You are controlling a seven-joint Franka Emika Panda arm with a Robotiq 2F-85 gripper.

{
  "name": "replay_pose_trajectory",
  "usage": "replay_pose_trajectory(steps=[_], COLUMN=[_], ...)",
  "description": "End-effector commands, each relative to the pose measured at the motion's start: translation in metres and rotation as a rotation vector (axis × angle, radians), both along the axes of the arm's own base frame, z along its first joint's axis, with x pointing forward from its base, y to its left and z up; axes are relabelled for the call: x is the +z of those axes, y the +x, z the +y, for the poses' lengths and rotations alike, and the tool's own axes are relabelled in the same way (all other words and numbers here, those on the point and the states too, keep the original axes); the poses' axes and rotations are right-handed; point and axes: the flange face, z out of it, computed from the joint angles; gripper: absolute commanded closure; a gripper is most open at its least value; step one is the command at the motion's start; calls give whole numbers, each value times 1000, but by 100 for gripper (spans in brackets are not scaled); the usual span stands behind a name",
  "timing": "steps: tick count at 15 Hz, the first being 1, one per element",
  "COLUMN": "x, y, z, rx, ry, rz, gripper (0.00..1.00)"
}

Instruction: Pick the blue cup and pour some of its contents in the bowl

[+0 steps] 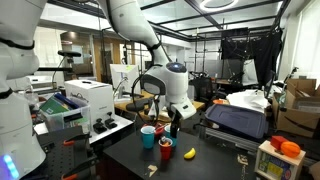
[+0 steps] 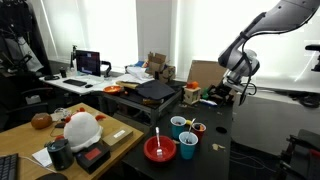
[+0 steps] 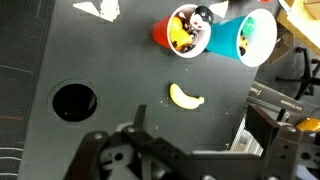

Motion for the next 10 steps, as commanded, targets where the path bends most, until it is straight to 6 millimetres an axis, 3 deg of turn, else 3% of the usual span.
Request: replay_pose_trajectory(steps=[1,5,6,10], x=[-7,1,-11,-14], y=[11,7,9,9], z=[-4,-1,-7,-5], rx=[-6,31,26,30], ry=[12,-87,-40,-50], rz=[-8,41,24,33], gripper=[0,0,0,0])
